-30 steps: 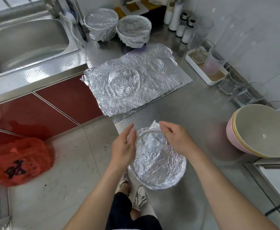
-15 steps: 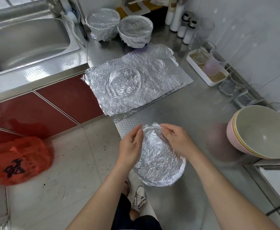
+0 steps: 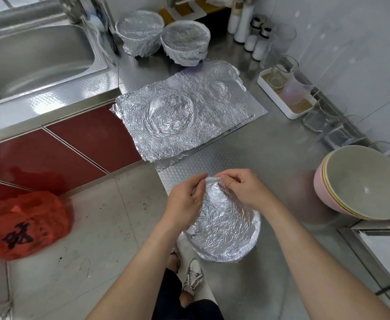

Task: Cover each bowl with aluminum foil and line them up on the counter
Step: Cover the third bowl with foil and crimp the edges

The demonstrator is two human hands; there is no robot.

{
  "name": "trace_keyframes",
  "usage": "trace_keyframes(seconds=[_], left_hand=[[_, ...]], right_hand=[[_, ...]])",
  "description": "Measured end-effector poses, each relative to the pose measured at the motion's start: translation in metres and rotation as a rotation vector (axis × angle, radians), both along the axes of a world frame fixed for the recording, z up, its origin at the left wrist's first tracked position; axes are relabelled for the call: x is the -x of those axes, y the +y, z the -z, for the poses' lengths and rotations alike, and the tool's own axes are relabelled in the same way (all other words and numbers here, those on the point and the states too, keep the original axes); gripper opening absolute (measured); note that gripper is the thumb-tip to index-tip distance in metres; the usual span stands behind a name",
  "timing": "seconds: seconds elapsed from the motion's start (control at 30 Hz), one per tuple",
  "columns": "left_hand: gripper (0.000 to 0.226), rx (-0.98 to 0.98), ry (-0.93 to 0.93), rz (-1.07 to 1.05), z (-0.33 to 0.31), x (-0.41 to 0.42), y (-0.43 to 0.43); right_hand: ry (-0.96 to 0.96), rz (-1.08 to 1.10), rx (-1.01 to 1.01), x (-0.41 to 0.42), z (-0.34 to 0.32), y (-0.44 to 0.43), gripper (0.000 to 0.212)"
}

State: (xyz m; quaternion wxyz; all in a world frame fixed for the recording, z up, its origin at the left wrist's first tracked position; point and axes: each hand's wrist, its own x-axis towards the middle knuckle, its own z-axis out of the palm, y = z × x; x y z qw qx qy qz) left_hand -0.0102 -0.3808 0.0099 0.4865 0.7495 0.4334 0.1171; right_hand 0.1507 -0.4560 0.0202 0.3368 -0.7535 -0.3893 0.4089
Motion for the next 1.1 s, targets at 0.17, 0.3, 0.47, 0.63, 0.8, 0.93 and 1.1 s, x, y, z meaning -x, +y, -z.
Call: trace_keyframes(seconds=[0.17, 0.3, 0.47, 0.63, 0.8, 0.93, 1.1], left_hand=[[0.038, -0.159, 0.167, 0.321, -0.01, -0.019, 0.018], [0.032, -0.302, 0.193, 0.41, -0.006, -0.024, 0.018], [0.033, -0.396, 0.229, 0.39, 0.002, -0.017, 0.013], [0.036, -0.4, 0.271, 0.172, 0.004, 0.001, 0.001], [0.037, 0.063, 0.045, -0.307, 0.003, 0.017, -0.018], [0.043, 0.309, -0.136, -0.452, 0.002, 0.013, -0.03], [0.049, 0.395, -0.31, -0.518, -0.008, -0.005, -0.041]], right_hand=[[-0.081, -0.002, 0.052, -0.007, -0.001, -0.012, 0.033], [-0.177, 0.041, 0.103, 0.004, 0.007, -0.017, 0.046], [-0.371, -0.054, 0.094, 0.009, 0.007, -0.014, 0.043], [-0.244, -0.008, 0.017, 0.0, -0.004, -0.014, 0.031], [-0.196, 0.496, -0.064, -0.013, 0.0, -0.045, 0.035], [0.31, 0.729, -0.119, 0.01, 0.019, -0.067, 0.029], [0.514, 0.81, -0.183, 0.02, 0.028, -0.053, 0.04]])
